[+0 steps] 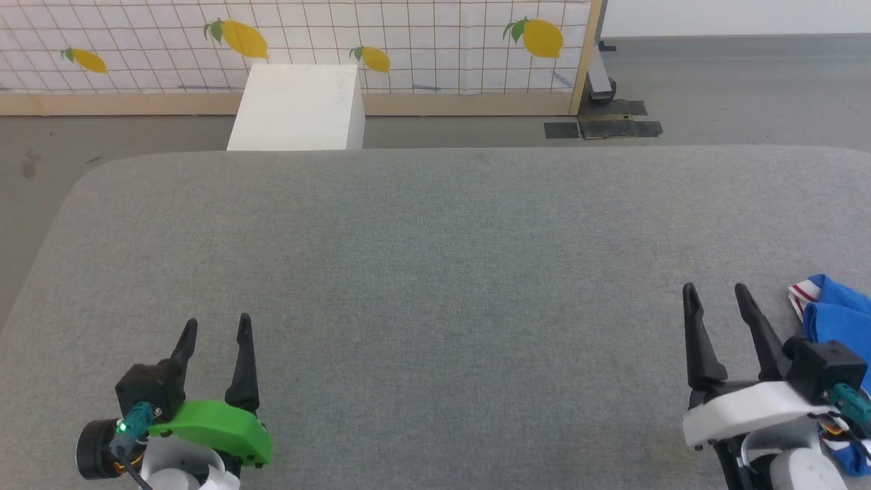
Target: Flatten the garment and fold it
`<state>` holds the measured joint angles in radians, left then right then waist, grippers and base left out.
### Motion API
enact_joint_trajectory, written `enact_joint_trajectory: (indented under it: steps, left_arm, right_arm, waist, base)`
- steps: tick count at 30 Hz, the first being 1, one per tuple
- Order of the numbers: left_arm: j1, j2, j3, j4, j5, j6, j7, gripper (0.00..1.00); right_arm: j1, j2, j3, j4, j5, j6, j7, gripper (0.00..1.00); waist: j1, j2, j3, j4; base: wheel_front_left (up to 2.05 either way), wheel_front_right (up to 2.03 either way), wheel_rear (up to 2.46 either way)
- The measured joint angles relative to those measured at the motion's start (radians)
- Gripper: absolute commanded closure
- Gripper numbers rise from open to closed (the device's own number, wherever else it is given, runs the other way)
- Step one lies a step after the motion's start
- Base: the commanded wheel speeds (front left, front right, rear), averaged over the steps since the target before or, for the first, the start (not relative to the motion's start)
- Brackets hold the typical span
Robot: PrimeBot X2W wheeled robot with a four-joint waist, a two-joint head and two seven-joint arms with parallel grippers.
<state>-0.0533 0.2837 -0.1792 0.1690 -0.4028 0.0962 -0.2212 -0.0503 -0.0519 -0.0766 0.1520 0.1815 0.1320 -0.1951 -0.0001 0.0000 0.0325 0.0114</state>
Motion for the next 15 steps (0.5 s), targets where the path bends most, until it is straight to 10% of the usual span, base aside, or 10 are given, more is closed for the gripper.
enact_joint_trajectory:
  steps: [15]
  left_arm:
    - [0.0,0.0,-0.008,0.017,-0.02,-0.016,0.01,0.0]
  right_arm:
    - [0.015,0.0,-0.001,0.016,0.001,0.0,0.003,0.0]
  waist:
    - [0.0,0.0,0.005,0.004]
  base:
    - [0.0,0.0,0.0]
